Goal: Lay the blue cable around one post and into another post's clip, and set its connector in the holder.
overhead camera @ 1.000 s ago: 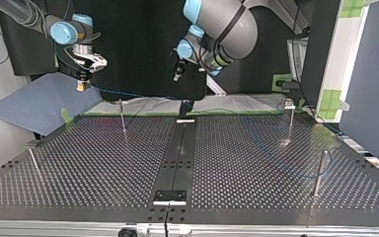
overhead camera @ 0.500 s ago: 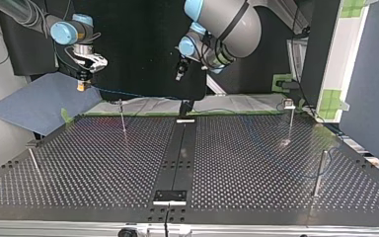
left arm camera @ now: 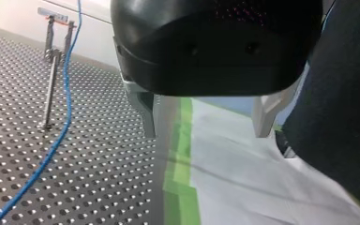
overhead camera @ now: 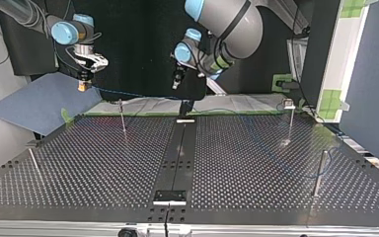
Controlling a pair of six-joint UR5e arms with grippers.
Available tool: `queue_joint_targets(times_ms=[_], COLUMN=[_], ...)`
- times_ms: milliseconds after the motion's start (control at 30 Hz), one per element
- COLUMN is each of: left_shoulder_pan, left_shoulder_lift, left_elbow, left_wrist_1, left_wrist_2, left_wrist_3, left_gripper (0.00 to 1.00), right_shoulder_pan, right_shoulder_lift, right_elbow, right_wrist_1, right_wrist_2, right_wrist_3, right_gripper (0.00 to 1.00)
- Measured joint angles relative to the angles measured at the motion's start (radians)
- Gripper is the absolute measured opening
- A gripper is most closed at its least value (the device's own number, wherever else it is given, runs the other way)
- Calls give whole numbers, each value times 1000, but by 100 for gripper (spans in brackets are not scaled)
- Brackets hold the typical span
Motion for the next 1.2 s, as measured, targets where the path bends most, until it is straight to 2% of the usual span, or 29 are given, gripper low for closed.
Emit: queue_joint_targets(times_ms=[200,600,967,1200], left_shoulder_pan=[-2,-4,4,8], left_shoulder_lift=[10,53,53,53], left_elbow=[48,58,59,75], left_wrist_1=[-33,-45,-17,-7], left_wrist_2=[-10,-39,-61,-91], left_wrist_3=[1,1,-11,-12], left_gripper=[100,100,100,100], right_shoulder_pan=[0,-1,0,0], right_shoulder_lift=[0,0,0,0], right_elbow=[0,0,0,0], right_wrist_1=[-4,-7,-1,-1], right_wrist_2=[0,0,0,0], right_wrist_3=[1,0,0,0], right_gripper=[0,0,0,0])
